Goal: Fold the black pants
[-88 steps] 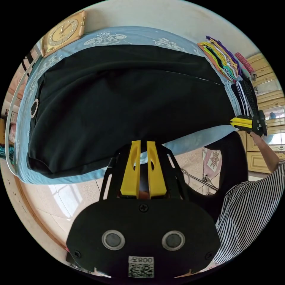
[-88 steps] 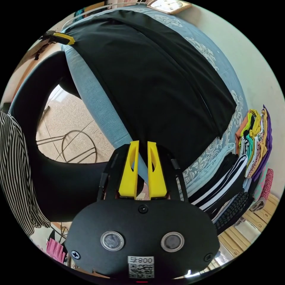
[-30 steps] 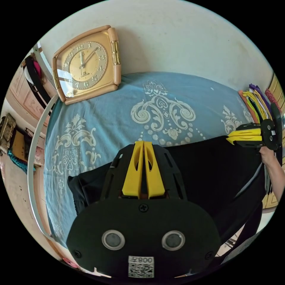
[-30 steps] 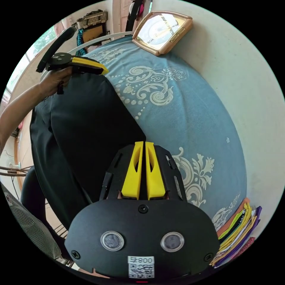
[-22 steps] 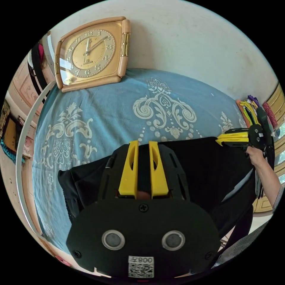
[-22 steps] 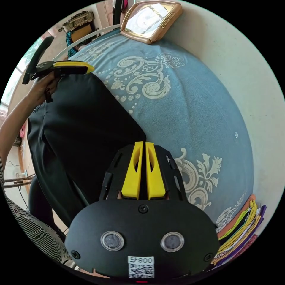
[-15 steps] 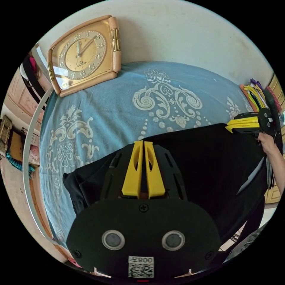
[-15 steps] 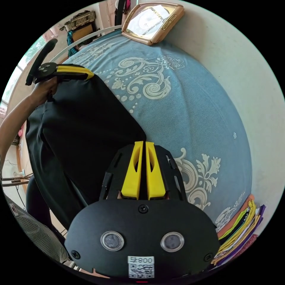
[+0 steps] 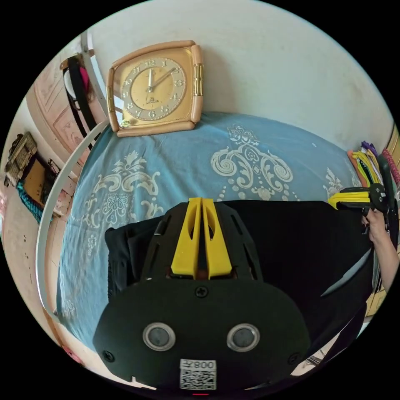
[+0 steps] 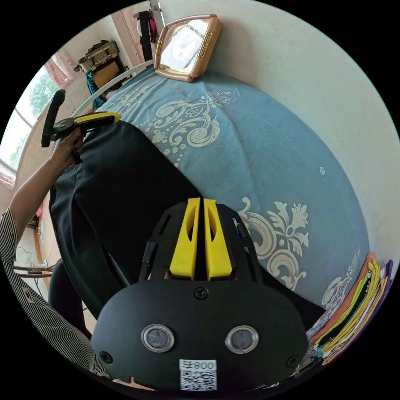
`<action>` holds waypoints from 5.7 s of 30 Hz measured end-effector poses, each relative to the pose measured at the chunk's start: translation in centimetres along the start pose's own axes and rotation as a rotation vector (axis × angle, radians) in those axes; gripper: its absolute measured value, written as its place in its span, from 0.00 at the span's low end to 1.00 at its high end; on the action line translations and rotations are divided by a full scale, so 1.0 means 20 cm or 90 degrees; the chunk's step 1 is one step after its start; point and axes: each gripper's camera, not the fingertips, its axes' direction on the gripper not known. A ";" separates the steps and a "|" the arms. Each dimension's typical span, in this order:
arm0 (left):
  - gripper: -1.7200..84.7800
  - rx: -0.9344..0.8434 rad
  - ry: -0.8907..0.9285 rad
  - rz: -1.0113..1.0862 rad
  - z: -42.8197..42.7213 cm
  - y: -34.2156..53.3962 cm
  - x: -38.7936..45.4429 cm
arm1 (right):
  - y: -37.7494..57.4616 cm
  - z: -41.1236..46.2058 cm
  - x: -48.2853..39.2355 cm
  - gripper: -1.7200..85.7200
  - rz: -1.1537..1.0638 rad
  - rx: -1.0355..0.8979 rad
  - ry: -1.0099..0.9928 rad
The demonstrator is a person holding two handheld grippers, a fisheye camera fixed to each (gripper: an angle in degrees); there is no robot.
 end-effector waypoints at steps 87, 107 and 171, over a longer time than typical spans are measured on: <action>0.02 -0.136 -0.052 -0.266 -0.35 2.55 -1.08 | 0.89 0.06 -1.65 0.02 -0.233 -0.069 -0.230; 0.02 -0.023 0.030 -0.226 -0.27 2.56 -1.31 | 0.18 -0.18 -0.98 0.02 -0.134 0.059 -0.261; 0.04 -0.137 0.012 0.181 0.19 0.49 -1.52 | -1.01 -1.09 -0.37 0.02 -0.117 0.033 -0.040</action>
